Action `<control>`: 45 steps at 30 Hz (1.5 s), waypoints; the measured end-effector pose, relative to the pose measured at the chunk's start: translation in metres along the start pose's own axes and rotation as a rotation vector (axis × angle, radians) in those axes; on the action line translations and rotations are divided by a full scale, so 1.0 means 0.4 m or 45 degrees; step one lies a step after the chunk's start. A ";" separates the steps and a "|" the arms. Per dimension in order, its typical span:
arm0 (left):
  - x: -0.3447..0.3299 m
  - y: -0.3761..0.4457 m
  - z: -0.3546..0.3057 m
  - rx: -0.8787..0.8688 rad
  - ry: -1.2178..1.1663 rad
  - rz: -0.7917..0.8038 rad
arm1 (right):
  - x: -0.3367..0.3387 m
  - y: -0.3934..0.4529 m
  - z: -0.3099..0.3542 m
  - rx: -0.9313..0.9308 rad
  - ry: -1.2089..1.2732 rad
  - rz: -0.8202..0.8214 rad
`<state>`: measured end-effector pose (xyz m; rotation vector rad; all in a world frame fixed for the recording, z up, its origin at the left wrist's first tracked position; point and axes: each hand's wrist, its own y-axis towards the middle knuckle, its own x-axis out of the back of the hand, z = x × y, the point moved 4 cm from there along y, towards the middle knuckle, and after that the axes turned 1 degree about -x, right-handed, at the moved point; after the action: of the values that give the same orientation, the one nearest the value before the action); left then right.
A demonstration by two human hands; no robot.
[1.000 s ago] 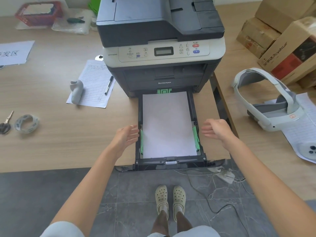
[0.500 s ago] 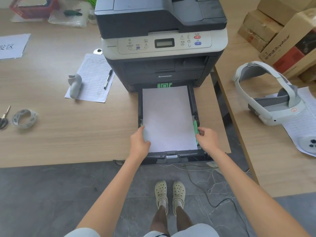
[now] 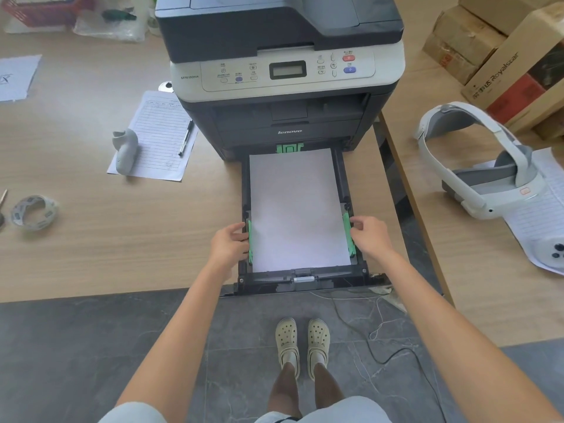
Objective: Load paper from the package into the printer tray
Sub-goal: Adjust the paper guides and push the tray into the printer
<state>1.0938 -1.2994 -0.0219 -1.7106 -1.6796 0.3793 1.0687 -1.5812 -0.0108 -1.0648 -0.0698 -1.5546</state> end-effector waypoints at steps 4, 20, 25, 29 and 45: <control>-0.019 0.008 -0.016 -0.091 0.293 -0.130 | -0.005 0.005 -0.007 0.002 -0.024 0.007; -0.044 0.011 -0.032 -0.259 0.625 -0.457 | -0.026 0.019 0.000 0.070 -0.264 -0.213; -0.041 0.008 -0.036 -0.238 0.617 -0.453 | -0.023 0.023 -0.008 0.037 -0.232 -0.240; -0.047 0.015 -0.040 -0.217 0.641 -0.477 | -0.031 0.034 -0.009 0.032 -0.256 -0.234; 0.015 -0.059 -0.065 -0.648 0.893 -0.252 | 0.090 -0.025 -0.038 0.262 -0.171 -0.126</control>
<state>1.0937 -1.3026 0.0135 -1.7052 -1.4402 -0.7252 1.0557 -1.6139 0.0085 -1.0130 -0.3714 -1.5258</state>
